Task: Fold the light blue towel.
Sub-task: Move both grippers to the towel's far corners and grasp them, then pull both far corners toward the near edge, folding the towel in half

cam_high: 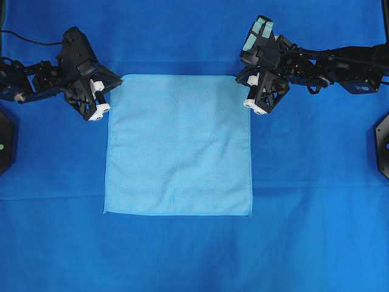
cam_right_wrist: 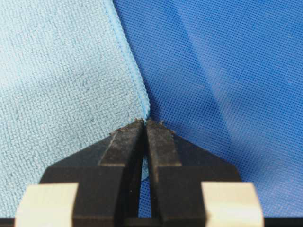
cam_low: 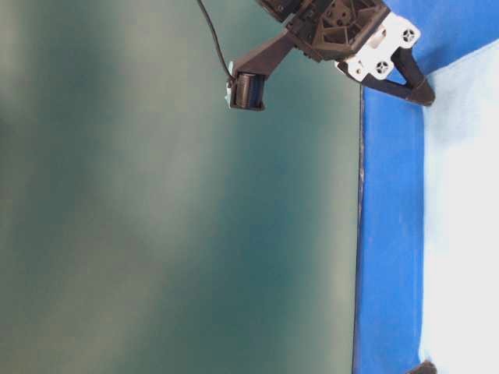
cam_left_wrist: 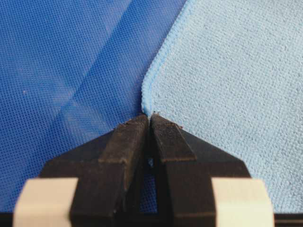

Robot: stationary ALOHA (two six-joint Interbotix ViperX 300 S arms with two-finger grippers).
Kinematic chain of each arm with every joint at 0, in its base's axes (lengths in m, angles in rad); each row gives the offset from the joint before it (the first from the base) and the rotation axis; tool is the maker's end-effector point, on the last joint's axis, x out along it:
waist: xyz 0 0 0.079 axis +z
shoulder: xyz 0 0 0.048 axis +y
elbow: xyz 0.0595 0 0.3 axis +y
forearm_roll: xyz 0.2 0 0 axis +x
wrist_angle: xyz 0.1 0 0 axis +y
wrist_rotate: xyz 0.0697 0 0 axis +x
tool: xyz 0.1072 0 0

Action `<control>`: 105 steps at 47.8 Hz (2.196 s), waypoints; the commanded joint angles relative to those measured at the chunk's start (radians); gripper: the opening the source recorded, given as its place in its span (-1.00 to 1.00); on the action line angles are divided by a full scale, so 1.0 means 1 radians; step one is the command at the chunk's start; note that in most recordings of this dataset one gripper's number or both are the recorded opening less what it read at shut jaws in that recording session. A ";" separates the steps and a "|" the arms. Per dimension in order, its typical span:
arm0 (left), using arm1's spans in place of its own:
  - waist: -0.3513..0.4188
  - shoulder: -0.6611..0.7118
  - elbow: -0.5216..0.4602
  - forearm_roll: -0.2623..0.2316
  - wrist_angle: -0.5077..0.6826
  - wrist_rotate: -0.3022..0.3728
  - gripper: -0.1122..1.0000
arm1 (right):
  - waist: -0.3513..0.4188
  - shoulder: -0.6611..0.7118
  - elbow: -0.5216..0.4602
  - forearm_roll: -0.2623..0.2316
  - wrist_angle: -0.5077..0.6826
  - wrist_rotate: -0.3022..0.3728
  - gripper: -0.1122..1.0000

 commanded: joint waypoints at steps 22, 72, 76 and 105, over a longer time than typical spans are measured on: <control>-0.015 -0.163 -0.011 -0.002 0.095 0.011 -0.78 | 0.003 -0.124 -0.003 -0.002 0.055 0.005 -0.78; -0.615 -0.342 0.049 -0.006 0.253 -0.166 -0.78 | 0.453 -0.229 0.035 0.066 0.172 0.244 -0.78; -0.664 -0.333 0.044 -0.006 0.253 -0.199 -0.78 | 0.488 -0.219 0.034 0.066 0.170 0.273 -0.78; -0.830 -0.219 -0.038 -0.006 0.282 -0.236 -0.78 | 0.629 -0.147 0.009 0.066 0.130 0.380 -0.78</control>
